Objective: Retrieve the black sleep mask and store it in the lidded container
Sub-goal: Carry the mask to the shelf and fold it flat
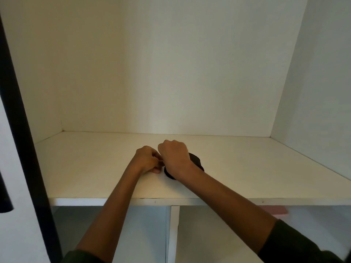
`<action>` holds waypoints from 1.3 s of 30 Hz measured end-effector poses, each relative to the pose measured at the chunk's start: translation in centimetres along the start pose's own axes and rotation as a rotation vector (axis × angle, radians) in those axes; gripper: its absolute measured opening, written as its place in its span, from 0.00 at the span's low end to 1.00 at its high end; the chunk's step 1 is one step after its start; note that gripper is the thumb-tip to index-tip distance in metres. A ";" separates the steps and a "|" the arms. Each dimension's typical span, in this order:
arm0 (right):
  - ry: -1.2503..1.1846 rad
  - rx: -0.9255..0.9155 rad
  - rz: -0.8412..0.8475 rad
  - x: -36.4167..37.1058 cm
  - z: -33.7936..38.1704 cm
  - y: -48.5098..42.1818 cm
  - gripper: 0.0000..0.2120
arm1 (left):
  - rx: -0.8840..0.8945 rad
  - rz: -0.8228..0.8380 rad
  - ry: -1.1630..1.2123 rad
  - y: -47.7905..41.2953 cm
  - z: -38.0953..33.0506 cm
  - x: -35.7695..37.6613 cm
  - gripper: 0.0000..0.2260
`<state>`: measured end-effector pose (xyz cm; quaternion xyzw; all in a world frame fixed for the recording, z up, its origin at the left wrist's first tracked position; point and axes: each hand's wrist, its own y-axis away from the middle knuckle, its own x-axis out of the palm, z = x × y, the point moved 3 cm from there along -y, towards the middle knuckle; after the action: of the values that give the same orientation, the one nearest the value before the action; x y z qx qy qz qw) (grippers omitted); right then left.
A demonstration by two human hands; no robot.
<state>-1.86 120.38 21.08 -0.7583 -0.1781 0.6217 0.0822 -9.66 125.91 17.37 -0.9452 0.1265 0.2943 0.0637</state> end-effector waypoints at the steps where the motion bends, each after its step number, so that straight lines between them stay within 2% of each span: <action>1: -0.023 0.005 -0.001 0.2 0.2 0.0 0.08 | 0.007 0.016 -0.007 -0.2 -0.1 0.0 0.05; 4: -0.083 0.027 0.004 0.5 0.3 0.1 0.08 | 0.015 0.058 -0.022 -0.4 -0.3 -0.1 0.11; 8: -0.130 0.057 0.017 0.5 0.3 0.2 0.09 | -0.003 0.083 -0.039 -0.8 -0.3 -0.2 0.12; 12: -0.204 0.084 0.122 0.2 0.3 0.2 0.13 | -0.033 0.092 0.024 -0.9 -0.2 -0.4 0.14; 17: -0.261 0.087 0.221 -0.1 -0.3 0.1 0.14 | -0.116 0.135 0.175 -0.7 -0.4 -0.6 0.08; 21: -0.334 0.153 0.231 -0.5 -2.2 0.1 0.14 | -0.160 0.152 0.192 -0.8 -0.6 -0.4 0.10; 23: -0.459 0.201 0.232 -0.2 -3.6 0.1 0.18 | -0.157 0.164 0.179 -1.0 -0.7 -0.3 0.15; 25: -0.701 0.258 0.224 0.6 -4.7 0.4 0.20 | -0.147 0.163 0.147 -1.2 -0.8 -0.1 0.17; 28: -0.865 0.286 0.159 1.6 -5.6 0.9 0.18 | -0.126 0.144 0.068 -1.3 -1.2 0.2 0.16; 31: -1.004 0.336 0.080 2.3 -6.3 1.3 0.20 | -0.112 0.147 0.021 -1.7 -1.5 0.2 0.13; 33: -0.972 0.367 -0.012 2.5 -6.9 1.4 0.19 | -0.119 0.164 0.004 -1.8 -1.6 0.1 0.11; 35: -0.783 0.349 -0.093 2.5 -7.2 1.6 0.16 | -0.120 0.175 0.005 -1.8 -1.6 0.2 0.11; 39: -0.469 0.300 0.087 4.1 -5.9 2.4 0.14 | -0.115 0.176 0.015 -1.8 -1.5 0.3 0.08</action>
<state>4.96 120.25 17.75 -0.5801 -0.0654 0.8025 0.1231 -8.12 127.31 18.54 -0.9347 0.1923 0.2983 -0.0178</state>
